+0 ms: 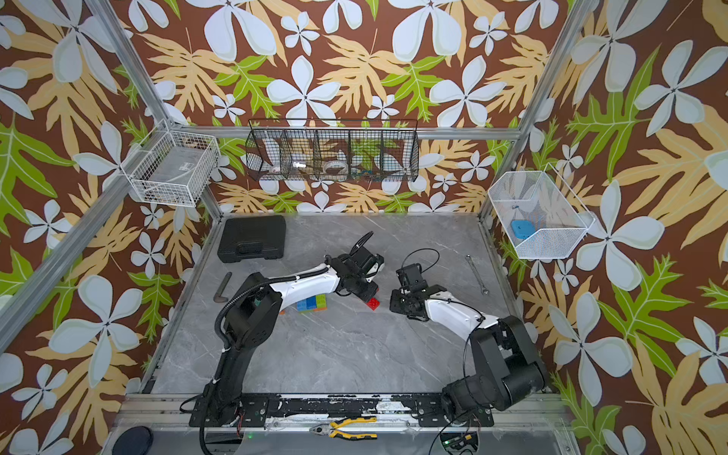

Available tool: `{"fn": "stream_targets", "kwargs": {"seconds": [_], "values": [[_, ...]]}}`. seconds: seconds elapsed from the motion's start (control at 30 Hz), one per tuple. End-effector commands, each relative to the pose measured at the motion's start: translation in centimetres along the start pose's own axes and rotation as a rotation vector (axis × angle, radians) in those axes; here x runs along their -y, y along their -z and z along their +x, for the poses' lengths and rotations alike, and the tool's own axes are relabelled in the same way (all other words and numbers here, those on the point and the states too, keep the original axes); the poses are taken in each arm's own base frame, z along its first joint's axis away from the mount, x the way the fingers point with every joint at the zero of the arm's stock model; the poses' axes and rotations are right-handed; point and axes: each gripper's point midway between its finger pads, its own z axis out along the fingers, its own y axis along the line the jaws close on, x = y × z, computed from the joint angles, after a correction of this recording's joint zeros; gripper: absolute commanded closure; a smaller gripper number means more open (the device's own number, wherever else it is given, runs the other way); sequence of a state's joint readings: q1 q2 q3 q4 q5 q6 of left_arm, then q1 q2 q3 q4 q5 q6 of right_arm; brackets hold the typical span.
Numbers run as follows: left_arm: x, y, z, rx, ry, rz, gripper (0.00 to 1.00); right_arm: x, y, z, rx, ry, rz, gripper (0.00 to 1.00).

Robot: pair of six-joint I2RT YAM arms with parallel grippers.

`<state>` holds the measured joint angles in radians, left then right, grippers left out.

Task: Assemble a rectangle with lego
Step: Assemble the lego brick with the lego brick.

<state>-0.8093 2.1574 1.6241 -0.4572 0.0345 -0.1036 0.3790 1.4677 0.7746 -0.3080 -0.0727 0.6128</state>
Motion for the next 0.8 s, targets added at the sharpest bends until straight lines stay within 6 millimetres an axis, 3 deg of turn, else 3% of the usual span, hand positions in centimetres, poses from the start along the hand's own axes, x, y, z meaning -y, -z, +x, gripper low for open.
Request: {"fn": "stream_targets", "kwargs": {"seconds": [0.0,0.33,0.53,0.77], "values": [[-0.4,-0.8,3.5,-0.096,0.040,0.003,1.00,-0.1,0.0,-0.3,0.002,0.010,0.006,0.62],[-0.7,-1.5,6.6,-0.098,0.054,0.010,1.00,-0.4,0.1,-0.8,0.008,0.008,0.002,0.63],[-1.0,-1.8,6.8,-0.117,0.049,-0.002,1.00,-0.5,0.6,-0.9,0.017,0.003,-0.005,0.64],[-1.0,-0.7,4.9,-0.074,0.047,-0.007,0.79,-0.7,0.7,-0.9,0.017,0.001,-0.015,0.66]]}}
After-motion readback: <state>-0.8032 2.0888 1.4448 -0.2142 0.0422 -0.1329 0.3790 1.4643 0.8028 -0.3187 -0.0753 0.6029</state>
